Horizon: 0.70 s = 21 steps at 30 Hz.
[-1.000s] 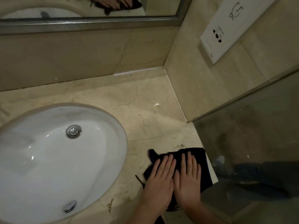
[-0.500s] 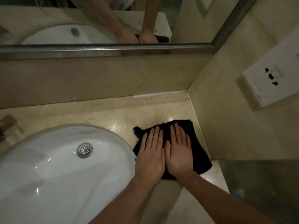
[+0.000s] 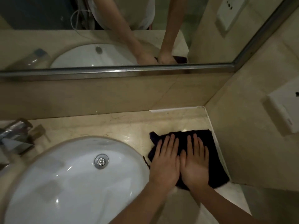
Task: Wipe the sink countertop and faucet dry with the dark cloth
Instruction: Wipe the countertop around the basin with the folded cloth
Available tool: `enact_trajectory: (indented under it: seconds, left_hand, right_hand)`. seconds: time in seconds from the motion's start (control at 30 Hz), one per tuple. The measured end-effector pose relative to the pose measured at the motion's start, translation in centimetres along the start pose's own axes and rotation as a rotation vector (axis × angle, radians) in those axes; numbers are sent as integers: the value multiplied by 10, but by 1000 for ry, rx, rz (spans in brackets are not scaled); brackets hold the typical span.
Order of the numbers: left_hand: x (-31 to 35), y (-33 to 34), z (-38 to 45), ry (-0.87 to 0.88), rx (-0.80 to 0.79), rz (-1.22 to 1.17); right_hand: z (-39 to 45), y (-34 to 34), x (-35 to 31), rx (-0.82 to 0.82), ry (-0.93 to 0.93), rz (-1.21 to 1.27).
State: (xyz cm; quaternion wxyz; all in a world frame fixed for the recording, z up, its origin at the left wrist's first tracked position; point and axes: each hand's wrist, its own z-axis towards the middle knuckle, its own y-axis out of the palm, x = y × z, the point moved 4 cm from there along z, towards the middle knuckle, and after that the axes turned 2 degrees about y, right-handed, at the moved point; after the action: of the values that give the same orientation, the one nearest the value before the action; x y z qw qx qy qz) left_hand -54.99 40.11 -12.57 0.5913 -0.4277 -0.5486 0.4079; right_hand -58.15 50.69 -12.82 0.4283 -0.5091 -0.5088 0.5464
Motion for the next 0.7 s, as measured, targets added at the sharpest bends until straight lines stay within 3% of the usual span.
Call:
enact_trajectory:
  seconds: [0.27, 0.7]
  left_hand:
    - [-26, -13, 15, 14, 30, 46]
    - [-211, -67, -16, -158, 92, 107]
  right_hand:
    - [26, 2, -24, -3, -22, -26]
    - [42, 26, -223, 74, -154, 73]
